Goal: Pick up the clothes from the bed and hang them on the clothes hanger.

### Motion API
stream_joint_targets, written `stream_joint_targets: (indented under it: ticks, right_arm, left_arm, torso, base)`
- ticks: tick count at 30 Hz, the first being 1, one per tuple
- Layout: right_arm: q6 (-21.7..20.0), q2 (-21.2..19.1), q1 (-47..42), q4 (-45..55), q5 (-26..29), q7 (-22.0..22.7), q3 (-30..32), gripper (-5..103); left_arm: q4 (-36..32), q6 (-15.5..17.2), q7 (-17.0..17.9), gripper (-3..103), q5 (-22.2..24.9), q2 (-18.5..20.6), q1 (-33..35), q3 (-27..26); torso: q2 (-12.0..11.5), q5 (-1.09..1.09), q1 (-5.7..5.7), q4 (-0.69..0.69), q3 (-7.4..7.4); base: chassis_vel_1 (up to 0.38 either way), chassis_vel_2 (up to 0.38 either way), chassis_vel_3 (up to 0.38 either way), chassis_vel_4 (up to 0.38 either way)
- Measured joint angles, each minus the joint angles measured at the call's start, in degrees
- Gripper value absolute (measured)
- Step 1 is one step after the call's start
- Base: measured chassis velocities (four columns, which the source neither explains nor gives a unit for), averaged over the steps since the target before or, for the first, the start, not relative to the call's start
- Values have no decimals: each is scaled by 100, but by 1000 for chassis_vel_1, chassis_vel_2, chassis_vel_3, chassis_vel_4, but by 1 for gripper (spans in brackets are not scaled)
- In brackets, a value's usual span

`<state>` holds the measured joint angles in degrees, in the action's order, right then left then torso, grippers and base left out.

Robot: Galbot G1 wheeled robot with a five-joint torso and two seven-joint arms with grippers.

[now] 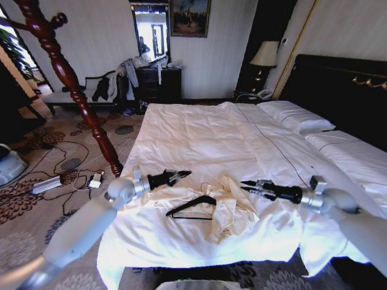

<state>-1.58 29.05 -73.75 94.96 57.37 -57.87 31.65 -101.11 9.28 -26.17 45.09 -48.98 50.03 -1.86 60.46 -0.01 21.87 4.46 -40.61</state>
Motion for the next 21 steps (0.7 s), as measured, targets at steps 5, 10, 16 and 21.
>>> stream_joint_targets:
  ticks: [5,10,16,21]
  right_arm:
    - [-177,137,103,-66,-8,1267,-248,63]
    - [-578,204,169,-72,-65,1869,-492,80]
    - [-1224,302,-1,65,-520,2106,-621,99]
    - [-1932,261,-47,93,-998,1819,-632,100]
  left_arm:
    - [-323,-39,1430,34,-317,-183,748,-305]
    - [-637,-294,2231,52,-994,-114,1284,-733]
    - [-822,-733,2716,74,-1490,-188,1987,-1485]
    - [-870,-1008,2879,96,-1706,-290,2458,-1880]
  torso:
    - [0,0,0,-1,0]
    - [0,0,0,1,0]
    - [0,1,0,1,0]
    - [0,-1,0,0,0]
  base:
    - [0,0,0,0]
    - [0,0,0,0]
    - [0,0,0,0]
    - [0,0,0,0]
